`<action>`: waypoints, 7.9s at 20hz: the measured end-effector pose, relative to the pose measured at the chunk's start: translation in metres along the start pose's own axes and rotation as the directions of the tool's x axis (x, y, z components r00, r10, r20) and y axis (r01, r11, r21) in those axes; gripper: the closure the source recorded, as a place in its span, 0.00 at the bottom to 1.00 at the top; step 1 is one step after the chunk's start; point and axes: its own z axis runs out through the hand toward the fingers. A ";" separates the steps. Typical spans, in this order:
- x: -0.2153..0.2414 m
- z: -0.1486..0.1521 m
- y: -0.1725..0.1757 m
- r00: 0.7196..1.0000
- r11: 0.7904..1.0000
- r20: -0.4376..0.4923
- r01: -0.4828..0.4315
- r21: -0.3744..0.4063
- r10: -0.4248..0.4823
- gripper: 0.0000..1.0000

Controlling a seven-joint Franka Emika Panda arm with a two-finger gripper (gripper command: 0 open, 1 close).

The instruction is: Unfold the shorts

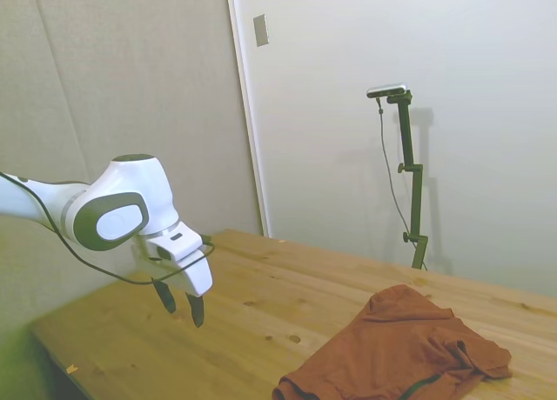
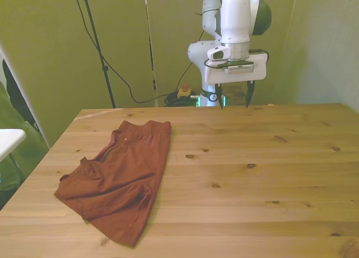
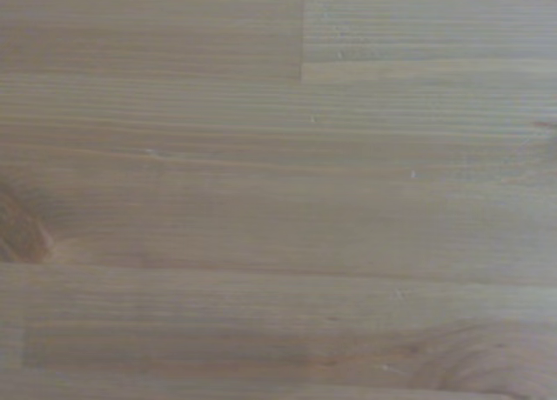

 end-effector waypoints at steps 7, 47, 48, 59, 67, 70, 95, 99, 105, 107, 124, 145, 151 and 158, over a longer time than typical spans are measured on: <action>0.055 -0.024 0.015 0.994 0.996 -0.056 -0.087 0.032 0.089 0.00; 0.483 0.074 0.210 0.679 0.666 -0.009 -0.717 0.205 0.734 1.00; 0.483 0.075 0.210 0.679 0.666 -0.008 -0.718 0.203 0.734 1.00; 0.481 0.082 0.200 0.691 0.674 0.010 -0.709 0.205 0.723 1.00; 0.480 0.076 0.192 0.716 0.698 0.008 -0.683 0.217 0.698 1.00; 0.478 0.067 0.188 0.731 0.712 0.001 -0.665 0.224 0.682 1.00; 0.219 0.008 -0.169 0.949 0.971 -0.221 -0.198 0.133 0.224 1.00; 0.183 0.030 -0.196 0.962 0.986 -0.221 -0.140 0.094 0.158 1.00; 0.161 0.059 -0.215 0.974 0.992 -0.193 -0.108 0.062 0.118 0.00; 0.154 0.066 -0.219 0.979 0.994 -0.178 -0.098 0.047 0.105 0.00; 0.173 -0.005 -0.135 0.997 0.996 -0.067 -0.030 -0.088 0.024 0.00; 0.324 0.056 0.024 0.930 0.933 -0.067 0.359 -0.031 -0.360 0.00; 0.338 0.083 0.020 0.928 0.928 -0.014 0.372 -0.021 -0.372 1.00; 0.333 0.100 0.000 0.917 0.917 0.006 0.399 -0.006 -0.399 1.00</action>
